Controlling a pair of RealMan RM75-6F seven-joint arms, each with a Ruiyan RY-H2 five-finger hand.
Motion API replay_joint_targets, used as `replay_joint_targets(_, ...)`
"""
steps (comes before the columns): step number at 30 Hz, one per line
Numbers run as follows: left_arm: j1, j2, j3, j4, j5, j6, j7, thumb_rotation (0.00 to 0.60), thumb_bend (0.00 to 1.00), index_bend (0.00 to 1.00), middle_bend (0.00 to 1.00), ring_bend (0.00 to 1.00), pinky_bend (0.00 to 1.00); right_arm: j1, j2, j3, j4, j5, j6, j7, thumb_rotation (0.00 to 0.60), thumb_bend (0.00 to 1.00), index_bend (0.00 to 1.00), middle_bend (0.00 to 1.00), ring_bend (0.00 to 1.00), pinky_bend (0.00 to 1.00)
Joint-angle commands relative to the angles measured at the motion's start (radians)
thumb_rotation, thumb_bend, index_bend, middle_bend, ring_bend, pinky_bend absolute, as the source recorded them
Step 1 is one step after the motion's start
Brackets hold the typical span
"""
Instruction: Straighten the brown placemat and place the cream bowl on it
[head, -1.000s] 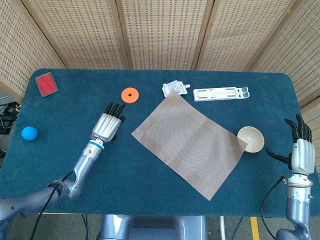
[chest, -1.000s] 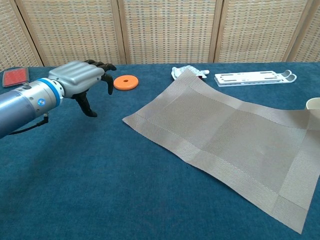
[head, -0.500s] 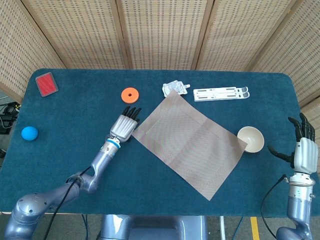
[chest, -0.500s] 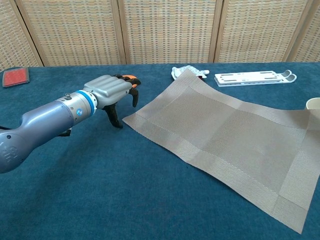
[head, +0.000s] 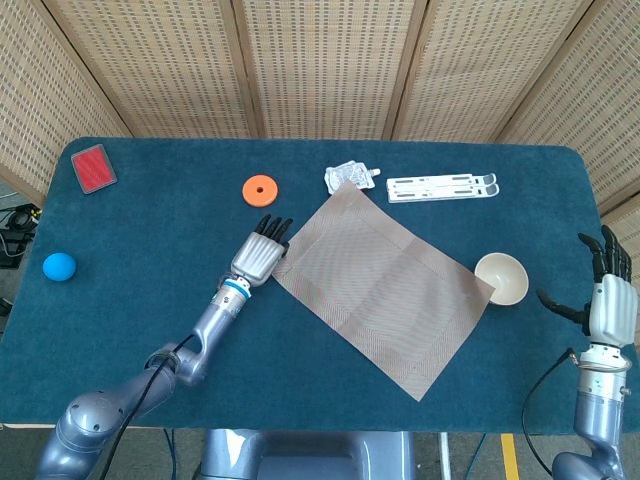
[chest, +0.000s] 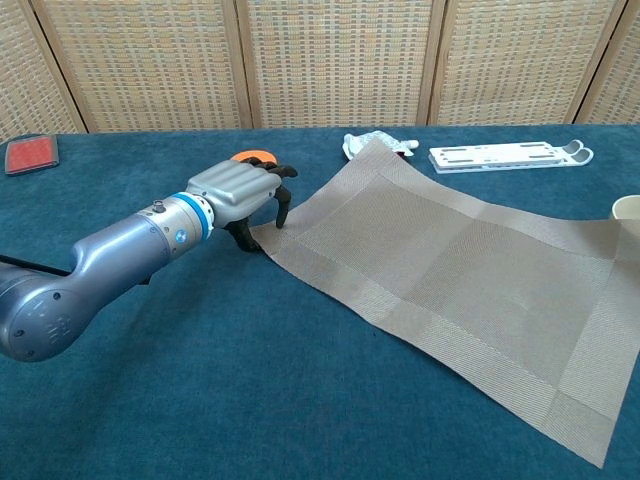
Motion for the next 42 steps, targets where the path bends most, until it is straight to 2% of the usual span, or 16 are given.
replay_joint_targets(1, -0.006, -0.019, 0.013, 0.031, 0.020, 0.014, -0.032, 0.600, 0.40, 0.47, 0.00, 0.00, 0.00, 0.000, 0.001, -0.002, -0.002, -0.003, 0.002, 0.002, 0.600, 0.24, 0.18, 0.00, 0.00, 0.00)
replay_joint_targets(8, -0.004, -0.027, 0.028, 0.053, 0.043, 0.030, -0.077, 0.600, 0.48, 0.50, 0.00, 0.00, 0.00, 0.000, 0.004, -0.007, -0.007, -0.007, 0.001, 0.003, 0.600, 0.24, 0.18, 0.00, 0.00, 0.00)
replay_joint_targets(18, 0.021, -0.009, 0.044, 0.040, 0.062, 0.067, -0.102, 0.600, 0.49, 0.57, 0.00, 0.00, 0.00, -0.001, 0.007, -0.015, -0.017, -0.018, 0.006, 0.007, 0.600, 0.24, 0.18, 0.00, 0.00, 0.00)
replay_joint_targets(26, 0.069, 0.035, 0.064, -0.034, 0.075, 0.118, -0.093, 0.600, 0.49, 0.59, 0.00, 0.00, 0.00, -0.004, 0.011, -0.020, -0.029, -0.029, 0.015, 0.007, 0.600, 0.24, 0.18, 0.00, 0.00, 0.00)
replay_joint_targets(33, 0.156, 0.126, 0.118, -0.211, 0.106, 0.196, -0.036, 0.600, 0.49, 0.58, 0.00, 0.00, 0.00, -0.009, 0.015, -0.026, -0.042, -0.036, 0.026, 0.004, 0.600, 0.24, 0.18, 0.00, 0.00, 0.00)
replay_joint_targets(35, 0.224, 0.189, 0.161, -0.345, 0.119, 0.249, -0.008, 0.600, 0.49, 0.57, 0.00, 0.00, 0.00, -0.011, 0.019, -0.028, -0.051, -0.042, 0.031, 0.005, 0.600, 0.24, 0.18, 0.00, 0.00, 0.00)
replay_joint_targets(37, 0.265, 0.248, 0.182, -0.461, 0.115, 0.273, 0.040, 0.600, 0.49, 0.57, 0.00, 0.00, 0.00, -0.014, 0.022, -0.028, -0.056, -0.041, 0.033, 0.004, 0.600, 0.24, 0.18, 0.00, 0.00, 0.00)
replay_joint_targets(42, 0.332, 0.345, 0.225, -0.651, 0.111, 0.309, 0.132, 0.600, 0.49, 0.57, 0.00, 0.00, 0.00, -0.015, 0.026, -0.028, -0.063, -0.041, 0.034, 0.008, 0.600, 0.24, 0.18, 0.00, 0.00, 0.00)
